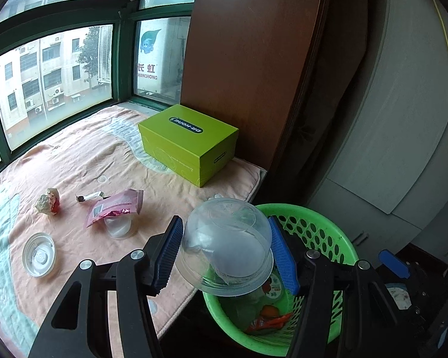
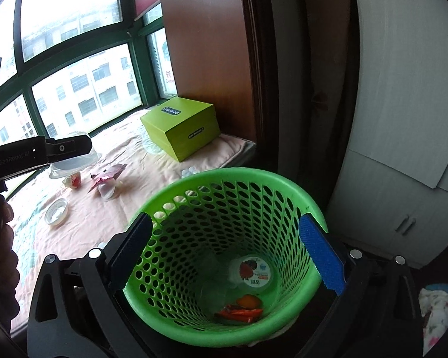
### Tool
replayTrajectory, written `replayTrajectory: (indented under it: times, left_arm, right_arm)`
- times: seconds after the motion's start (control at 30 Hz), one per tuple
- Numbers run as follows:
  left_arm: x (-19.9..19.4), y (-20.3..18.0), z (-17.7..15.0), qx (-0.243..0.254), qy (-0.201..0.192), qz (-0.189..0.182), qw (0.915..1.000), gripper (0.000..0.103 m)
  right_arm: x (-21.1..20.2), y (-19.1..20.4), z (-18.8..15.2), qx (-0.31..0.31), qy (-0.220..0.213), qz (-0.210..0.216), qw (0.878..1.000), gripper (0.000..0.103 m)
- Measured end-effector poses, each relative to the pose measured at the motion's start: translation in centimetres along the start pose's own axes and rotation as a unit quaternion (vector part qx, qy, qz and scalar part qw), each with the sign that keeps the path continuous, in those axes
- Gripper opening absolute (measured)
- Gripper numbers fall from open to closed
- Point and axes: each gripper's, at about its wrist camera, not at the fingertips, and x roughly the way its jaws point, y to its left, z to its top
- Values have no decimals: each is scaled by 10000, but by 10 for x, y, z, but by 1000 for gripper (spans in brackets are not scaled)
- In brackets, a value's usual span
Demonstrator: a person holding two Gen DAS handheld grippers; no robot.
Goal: Collect trash
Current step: 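Drop the clear dish into the basket with right gripper while left gripper drops dome cup, then return both grippers from the basket to the blanket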
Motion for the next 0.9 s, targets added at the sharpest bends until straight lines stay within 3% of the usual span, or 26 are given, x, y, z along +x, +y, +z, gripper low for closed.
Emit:
replayTrajectory:
  times: [0.63, 0.73, 0.9]
  left_arm:
    - [27, -40, -7, 258, 301, -421, 9983, 57]
    - [27, -42, -7, 278, 292, -450, 9982, 71]
    - [23, -41, -8, 302, 249, -434, 9983, 72]
  right_arm:
    - [-19, -35, -3, 388, -225, -396, 9982, 97]
    - [-20, -36, -4, 401, -225, -393, 9982, 97]
    - [-20, -33, -3, 374, -242, -317, 9985, 97]
